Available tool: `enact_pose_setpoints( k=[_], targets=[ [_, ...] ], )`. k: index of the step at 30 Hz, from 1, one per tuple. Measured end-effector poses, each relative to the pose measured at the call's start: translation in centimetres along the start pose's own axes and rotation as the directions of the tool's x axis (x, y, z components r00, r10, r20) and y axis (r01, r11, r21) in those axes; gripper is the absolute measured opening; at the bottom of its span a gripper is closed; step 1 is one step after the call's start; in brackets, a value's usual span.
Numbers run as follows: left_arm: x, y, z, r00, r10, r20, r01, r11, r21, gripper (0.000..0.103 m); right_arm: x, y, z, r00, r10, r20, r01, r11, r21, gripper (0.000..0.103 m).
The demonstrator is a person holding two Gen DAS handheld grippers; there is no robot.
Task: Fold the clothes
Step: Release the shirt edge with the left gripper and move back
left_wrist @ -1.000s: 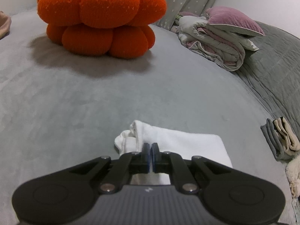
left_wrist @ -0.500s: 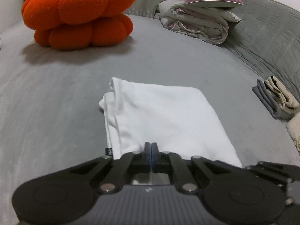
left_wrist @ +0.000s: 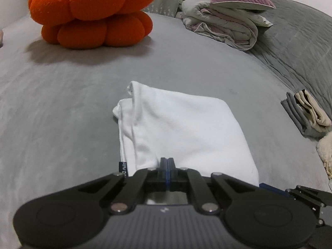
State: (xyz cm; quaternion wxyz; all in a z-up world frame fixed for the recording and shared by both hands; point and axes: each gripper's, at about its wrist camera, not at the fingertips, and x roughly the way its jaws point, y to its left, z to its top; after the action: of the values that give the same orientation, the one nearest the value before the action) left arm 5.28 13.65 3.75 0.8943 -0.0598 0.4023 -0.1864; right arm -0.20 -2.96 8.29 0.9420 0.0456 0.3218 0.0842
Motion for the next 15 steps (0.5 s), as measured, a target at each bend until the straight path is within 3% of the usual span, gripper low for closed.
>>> enact_pose_setpoints(
  k=[15],
  targets=[
    [0.0,-0.1,0.2,1.000,0.001,-0.005,-0.001,1.000,0.008,0.003,0.6,-1.0,2.4,0.997,0.073,-0.008,-0.073,0.997,-0.007,0.027]
  ],
)
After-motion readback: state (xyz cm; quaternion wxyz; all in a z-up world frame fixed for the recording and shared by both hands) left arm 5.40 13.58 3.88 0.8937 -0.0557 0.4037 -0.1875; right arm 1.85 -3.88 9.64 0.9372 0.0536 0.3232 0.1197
